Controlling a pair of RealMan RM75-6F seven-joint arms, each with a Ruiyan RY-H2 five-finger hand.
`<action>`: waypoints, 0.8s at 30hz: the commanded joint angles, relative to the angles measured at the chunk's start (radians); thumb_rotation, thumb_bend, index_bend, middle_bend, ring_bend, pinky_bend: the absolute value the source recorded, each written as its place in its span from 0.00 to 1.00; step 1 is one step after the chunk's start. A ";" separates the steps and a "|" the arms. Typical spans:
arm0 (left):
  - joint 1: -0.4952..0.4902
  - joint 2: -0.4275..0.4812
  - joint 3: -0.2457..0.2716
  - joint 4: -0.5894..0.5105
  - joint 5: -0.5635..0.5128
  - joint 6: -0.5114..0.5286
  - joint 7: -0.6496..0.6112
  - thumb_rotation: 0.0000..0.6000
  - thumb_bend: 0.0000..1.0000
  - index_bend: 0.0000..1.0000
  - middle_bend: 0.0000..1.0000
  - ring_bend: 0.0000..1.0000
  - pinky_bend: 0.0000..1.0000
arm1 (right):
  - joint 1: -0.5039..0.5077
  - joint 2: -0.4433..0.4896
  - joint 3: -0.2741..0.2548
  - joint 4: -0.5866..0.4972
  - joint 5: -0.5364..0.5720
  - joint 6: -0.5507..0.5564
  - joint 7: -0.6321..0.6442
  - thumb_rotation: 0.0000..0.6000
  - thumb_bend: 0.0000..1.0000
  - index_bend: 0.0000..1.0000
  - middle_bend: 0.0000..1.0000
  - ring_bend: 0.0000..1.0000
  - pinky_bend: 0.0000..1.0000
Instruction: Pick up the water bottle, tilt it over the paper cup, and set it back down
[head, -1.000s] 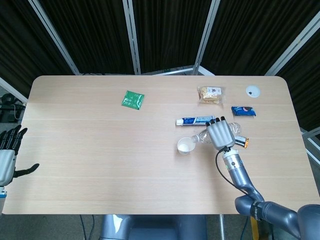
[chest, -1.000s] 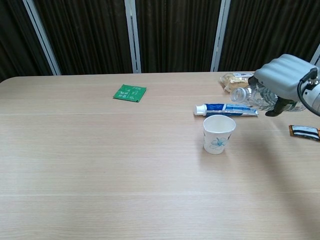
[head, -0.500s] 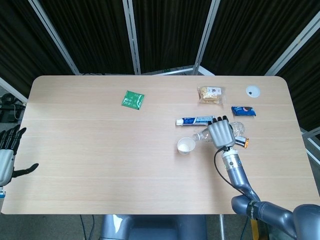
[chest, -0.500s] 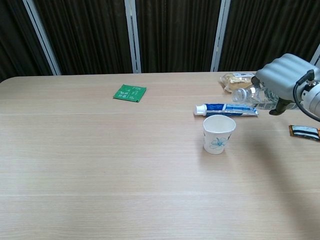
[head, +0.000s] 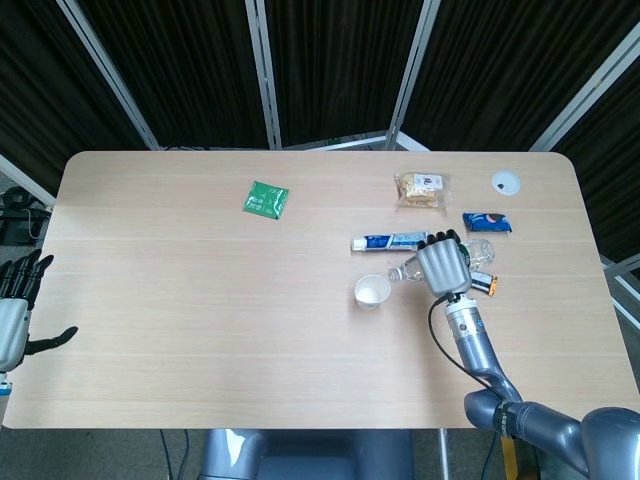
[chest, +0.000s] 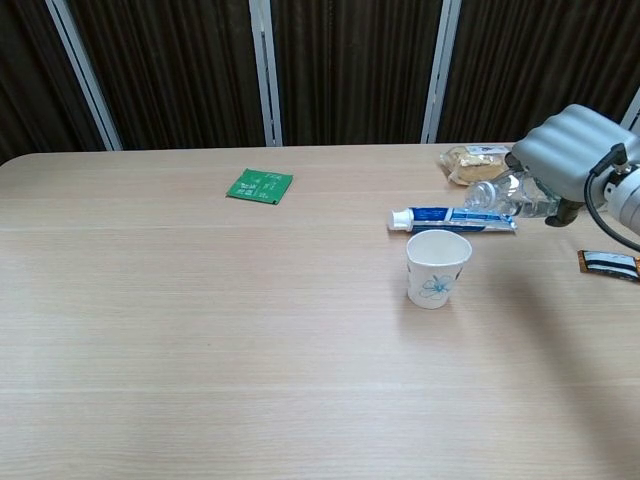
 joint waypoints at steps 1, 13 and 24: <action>0.000 0.000 0.000 0.000 0.000 -0.001 0.000 1.00 0.00 0.00 0.00 0.00 0.00 | 0.000 -0.003 0.000 0.001 0.002 0.001 -0.006 1.00 0.65 0.50 0.65 0.55 0.46; 0.000 0.001 0.000 -0.001 0.000 0.000 0.000 1.00 0.00 0.00 0.00 0.00 0.00 | -0.001 -0.002 -0.002 -0.002 -0.004 0.010 -0.020 1.00 0.65 0.50 0.65 0.56 0.46; 0.000 0.003 0.000 -0.002 -0.001 0.000 -0.003 1.00 0.00 0.00 0.00 0.00 0.00 | -0.005 0.000 0.001 -0.009 -0.002 0.012 -0.010 1.00 0.65 0.50 0.65 0.56 0.46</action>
